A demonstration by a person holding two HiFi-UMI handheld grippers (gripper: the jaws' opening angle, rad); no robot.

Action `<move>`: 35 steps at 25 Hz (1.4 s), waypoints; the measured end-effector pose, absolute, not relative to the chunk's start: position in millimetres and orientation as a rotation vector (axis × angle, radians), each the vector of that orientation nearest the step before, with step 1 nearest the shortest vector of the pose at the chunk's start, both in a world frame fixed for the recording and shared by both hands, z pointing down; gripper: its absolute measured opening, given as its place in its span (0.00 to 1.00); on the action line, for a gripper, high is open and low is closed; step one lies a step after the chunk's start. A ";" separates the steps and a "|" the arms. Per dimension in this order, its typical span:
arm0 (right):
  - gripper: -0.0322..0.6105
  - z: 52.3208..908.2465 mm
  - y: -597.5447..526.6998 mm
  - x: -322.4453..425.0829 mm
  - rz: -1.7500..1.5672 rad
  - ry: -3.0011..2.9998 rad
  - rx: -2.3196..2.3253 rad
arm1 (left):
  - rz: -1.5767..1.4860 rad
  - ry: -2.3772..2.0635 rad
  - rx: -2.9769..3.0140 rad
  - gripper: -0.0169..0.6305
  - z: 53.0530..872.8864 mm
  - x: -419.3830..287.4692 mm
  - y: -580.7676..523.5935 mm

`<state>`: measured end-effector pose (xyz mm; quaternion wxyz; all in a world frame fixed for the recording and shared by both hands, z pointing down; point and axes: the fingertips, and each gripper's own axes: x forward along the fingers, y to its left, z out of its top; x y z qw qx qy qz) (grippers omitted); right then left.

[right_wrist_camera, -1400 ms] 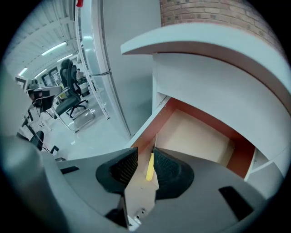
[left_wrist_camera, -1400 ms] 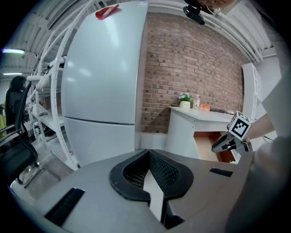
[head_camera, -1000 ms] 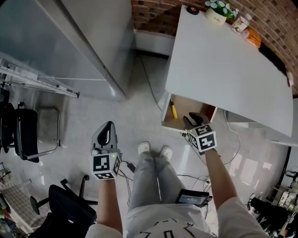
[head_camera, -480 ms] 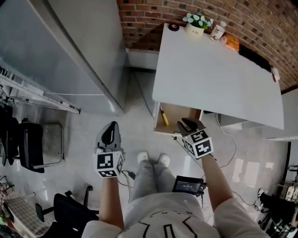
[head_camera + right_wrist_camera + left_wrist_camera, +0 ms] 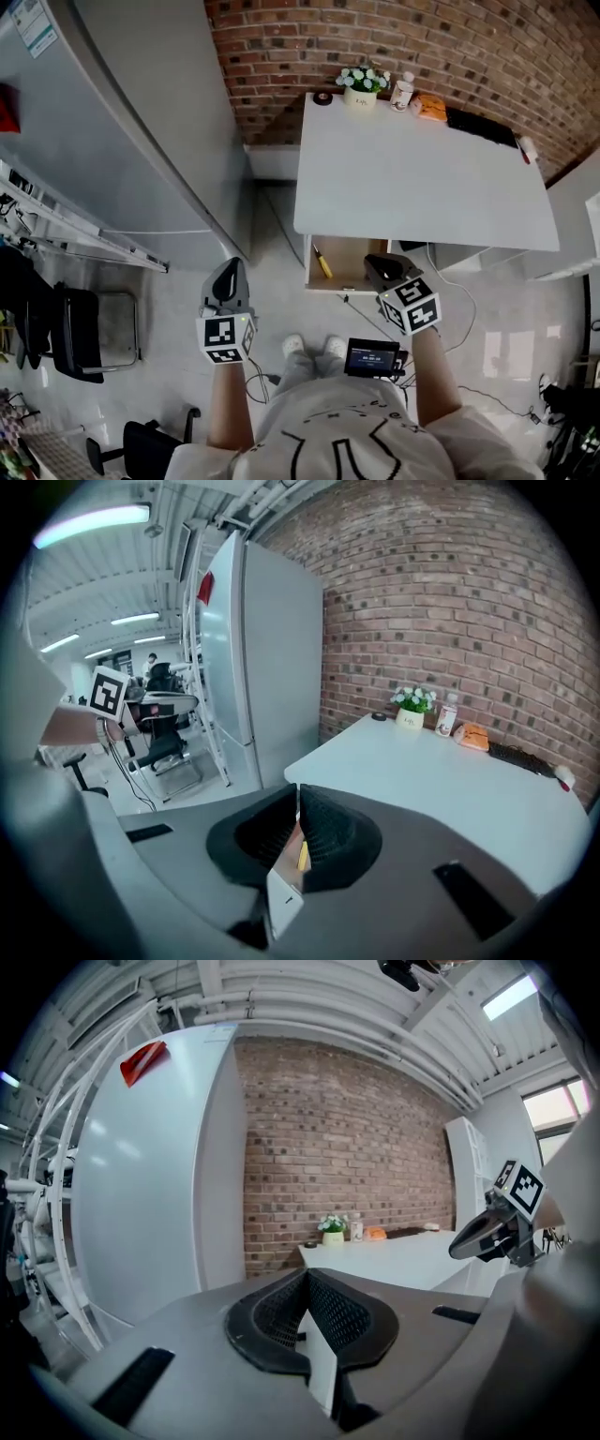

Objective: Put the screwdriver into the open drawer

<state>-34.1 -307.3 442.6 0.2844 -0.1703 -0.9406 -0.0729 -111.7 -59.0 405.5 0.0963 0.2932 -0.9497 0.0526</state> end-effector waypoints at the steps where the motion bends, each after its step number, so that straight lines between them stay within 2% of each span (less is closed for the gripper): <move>1: 0.09 433.3 -309.1 -34.7 -0.178 -2.542 -0.445 | 0.156 -2.822 0.886 0.05 399.9 -113.7 -62.9; 13: 0.08 353.0 -326.0 -30.5 -0.249 -2.803 -0.367 | 0.122 -2.929 1.019 0.05 344.7 -133.9 -95.0; 35: 0.08 338.3 -346.8 -26.1 -0.305 -2.856 -0.204 | 0.129 -2.963 1.122 0.05 319.4 -137.6 -112.3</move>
